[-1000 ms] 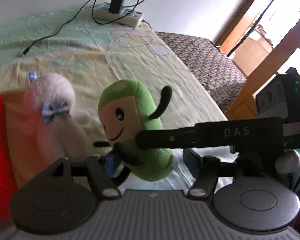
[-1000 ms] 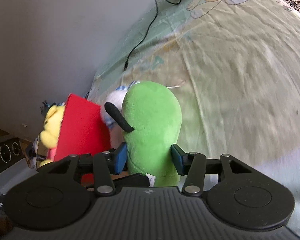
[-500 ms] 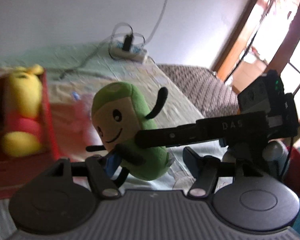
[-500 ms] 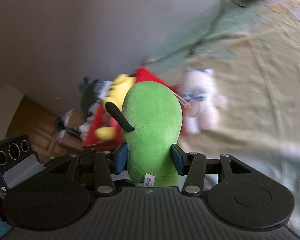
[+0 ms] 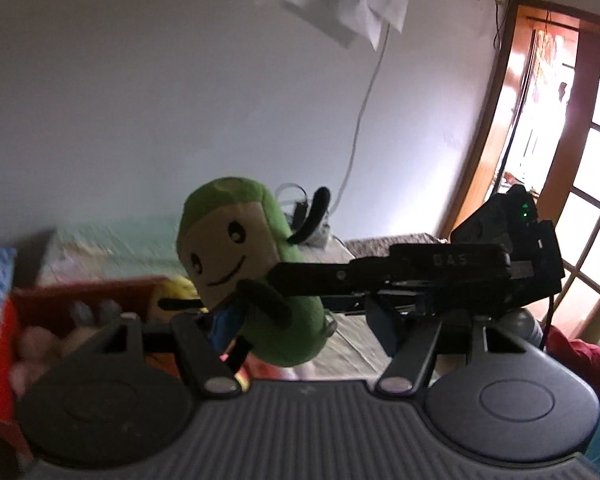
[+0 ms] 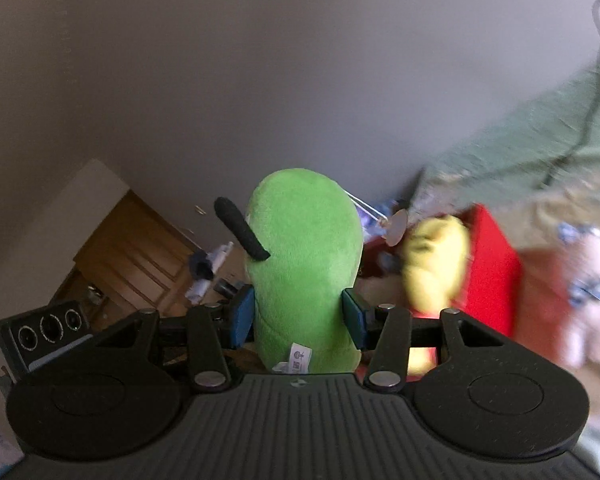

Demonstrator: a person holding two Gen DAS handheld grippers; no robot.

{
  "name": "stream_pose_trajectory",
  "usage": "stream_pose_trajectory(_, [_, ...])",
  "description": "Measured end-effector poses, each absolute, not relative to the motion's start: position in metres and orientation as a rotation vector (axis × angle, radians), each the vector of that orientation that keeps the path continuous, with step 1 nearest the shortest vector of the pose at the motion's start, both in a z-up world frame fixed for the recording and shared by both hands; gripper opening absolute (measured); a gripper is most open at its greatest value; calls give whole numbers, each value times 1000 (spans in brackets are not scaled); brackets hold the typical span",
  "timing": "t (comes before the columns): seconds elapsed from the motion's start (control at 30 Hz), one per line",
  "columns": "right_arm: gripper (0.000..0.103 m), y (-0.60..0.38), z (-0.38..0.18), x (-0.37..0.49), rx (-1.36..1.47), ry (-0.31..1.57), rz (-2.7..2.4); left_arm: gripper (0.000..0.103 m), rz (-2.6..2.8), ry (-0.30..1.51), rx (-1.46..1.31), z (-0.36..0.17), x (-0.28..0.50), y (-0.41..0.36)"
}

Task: Organize objects
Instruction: 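Carry the green plush over the red box with the right gripper, then lower the green plush beside the tiger and open the right gripper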

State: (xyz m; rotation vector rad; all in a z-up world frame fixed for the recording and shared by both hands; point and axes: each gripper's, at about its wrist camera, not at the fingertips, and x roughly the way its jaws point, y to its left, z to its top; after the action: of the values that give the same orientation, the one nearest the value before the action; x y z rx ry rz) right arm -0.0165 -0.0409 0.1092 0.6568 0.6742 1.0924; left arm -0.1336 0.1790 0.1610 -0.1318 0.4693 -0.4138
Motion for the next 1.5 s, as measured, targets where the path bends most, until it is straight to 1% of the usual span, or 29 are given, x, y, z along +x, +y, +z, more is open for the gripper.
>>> stream_pose_trajectory(0.1, [50,-11,108,-10,668,682,1069,68,-422,465,-137,161,-128,206])
stream_pose_trajectory(0.23, [50,24,90,-5,704,706,988,68,-430,502,-128,147,-112,231])
stream_pose_trajectory(0.47, [49,58,49,0,711,747,784,68,-481,638,-124,103,-70,259])
stream_pose_trajectory(0.53, [49,64,39,0,706,752,739,66,-489,668,-133,92,-61,269])
stream_pose_trajectory(0.63, [49,73,30,-4,666,741,673,65,-496,709,-127,74,-47,275])
stream_pose_trajectory(0.93, [55,90,36,-9,541,741,574,66,-493,751,-131,53,-42,293])
stream_pose_trajectory(1.13, [57,78,50,-15,541,690,517,66,-483,761,-165,49,-43,306])
stream_pose_trajectory(1.17, [57,77,52,-15,552,679,513,66,-479,754,-164,50,-43,307])
stream_pose_trajectory(1.2, [54,77,55,-14,561,669,512,66,-475,750,-160,50,-41,307])
stream_pose_trajectory(1.27, [36,81,59,-10,561,670,537,66,-456,750,-147,49,-37,308])
stream_pose_trajectory(1.3, [33,85,59,-7,556,675,552,65,-449,755,-148,48,-35,309])
stream_pose_trajectory(1.33, [30,90,59,-4,548,678,555,65,-447,757,-155,48,-33,311])
stream_pose_trajectory(1.43, [30,101,56,2,506,661,527,66,-431,747,-164,51,-30,316])
stream_pose_trajectory(1.5, [28,107,52,7,459,685,496,66,-409,748,-161,52,-26,317])
